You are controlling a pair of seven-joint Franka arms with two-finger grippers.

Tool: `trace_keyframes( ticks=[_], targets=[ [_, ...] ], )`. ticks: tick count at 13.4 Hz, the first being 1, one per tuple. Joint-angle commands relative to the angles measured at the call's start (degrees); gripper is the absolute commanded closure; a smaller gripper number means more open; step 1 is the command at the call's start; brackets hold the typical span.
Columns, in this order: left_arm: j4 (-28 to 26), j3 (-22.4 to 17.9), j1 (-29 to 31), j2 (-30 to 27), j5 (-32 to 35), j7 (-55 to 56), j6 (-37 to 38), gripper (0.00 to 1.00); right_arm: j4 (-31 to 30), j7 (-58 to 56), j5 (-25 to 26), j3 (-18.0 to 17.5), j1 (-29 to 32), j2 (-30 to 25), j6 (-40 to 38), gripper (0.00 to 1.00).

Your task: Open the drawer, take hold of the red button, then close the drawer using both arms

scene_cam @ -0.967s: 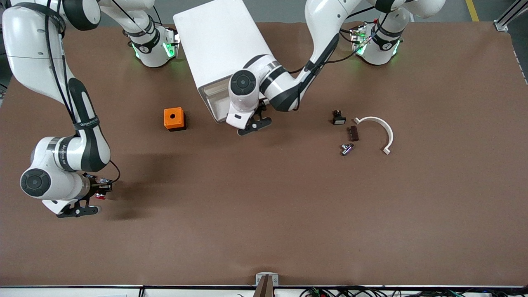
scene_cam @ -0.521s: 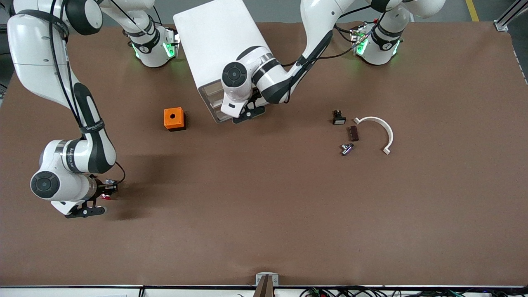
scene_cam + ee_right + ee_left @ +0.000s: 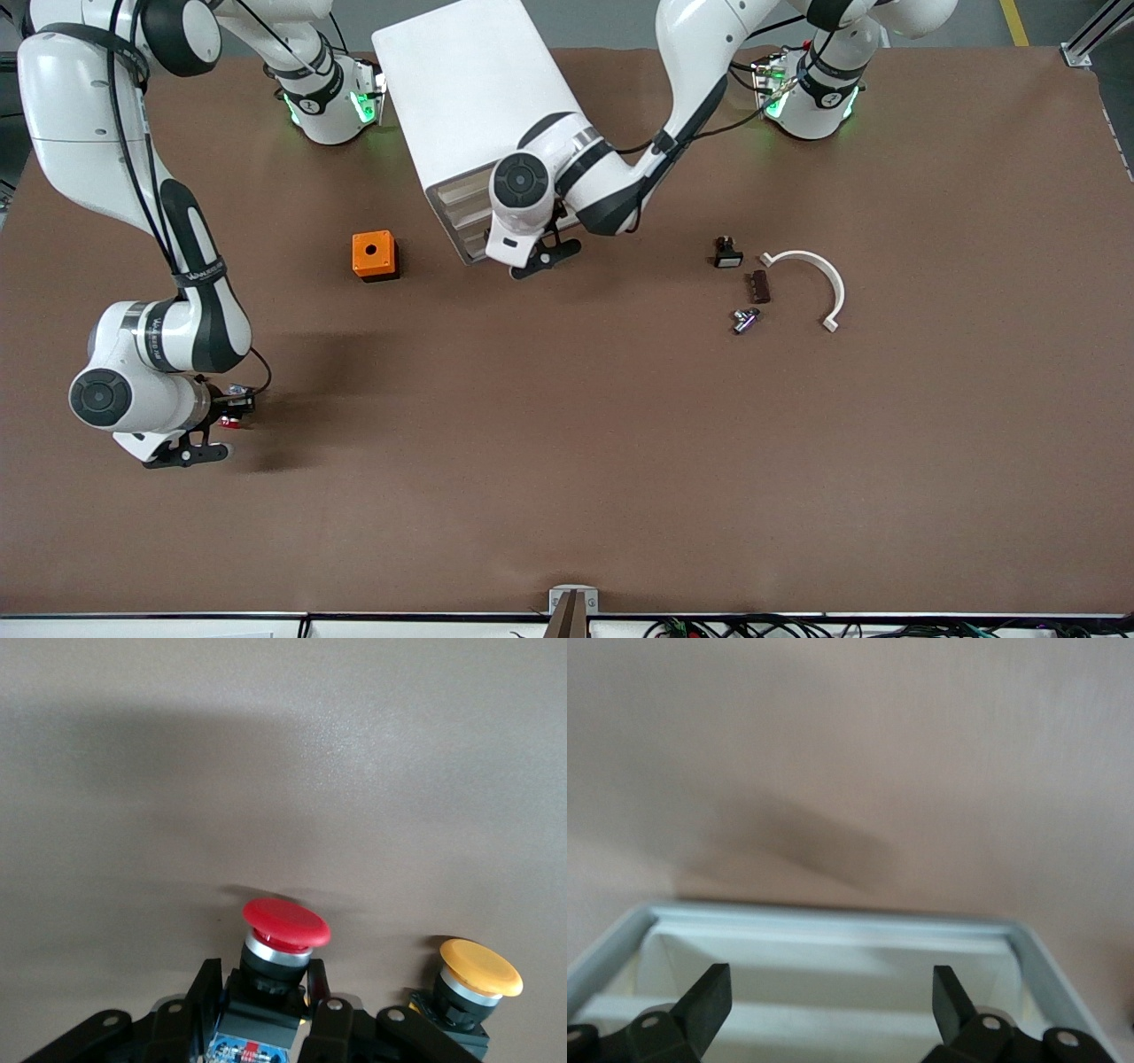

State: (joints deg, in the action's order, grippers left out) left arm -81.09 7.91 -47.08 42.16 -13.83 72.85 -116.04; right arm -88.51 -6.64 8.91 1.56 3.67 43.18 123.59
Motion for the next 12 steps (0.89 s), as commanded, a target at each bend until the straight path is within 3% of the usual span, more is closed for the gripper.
trace_keyframes(
  ticks=[1, 3, 4, 8, 12],
  targets=[
    [0.8, -0.2, 3.0, -1.7, 0.9, -1.7, 1.6, 0.0, -0.3, -0.3, 1.3, -0.5, 0.4, 0.0, 0.8, 0.46],
    [1.2, 0.0, 6.7, -3.7, 8.1, -2.2, 2.0, 0.0, -0.3, -0.3, 1.2, -0.5, 0.4, -0.1, 0.6, 0.06],
    [1.1, 0.0, 8.7, -5.4, 9.8, -2.2, 2.2, 0.0, -0.3, -0.3, 1.2, -0.6, 0.2, -0.2, 0.6, 0.0],
    [1.1, 0.0, 18.0, -11.5, 11.4, -8.3, 6.4, 0.0, -0.1, 0.5, 1.2, -0.9, -0.5, -2.2, -1.2, 0.0],
    [1.1, 0.0, 26.5, -18.7, 16.7, -19.3, 13.9, 0.0, -0.1, 1.5, 0.7, -1.1, -1.9, -10.1, -12.6, 0.0]
  ],
)
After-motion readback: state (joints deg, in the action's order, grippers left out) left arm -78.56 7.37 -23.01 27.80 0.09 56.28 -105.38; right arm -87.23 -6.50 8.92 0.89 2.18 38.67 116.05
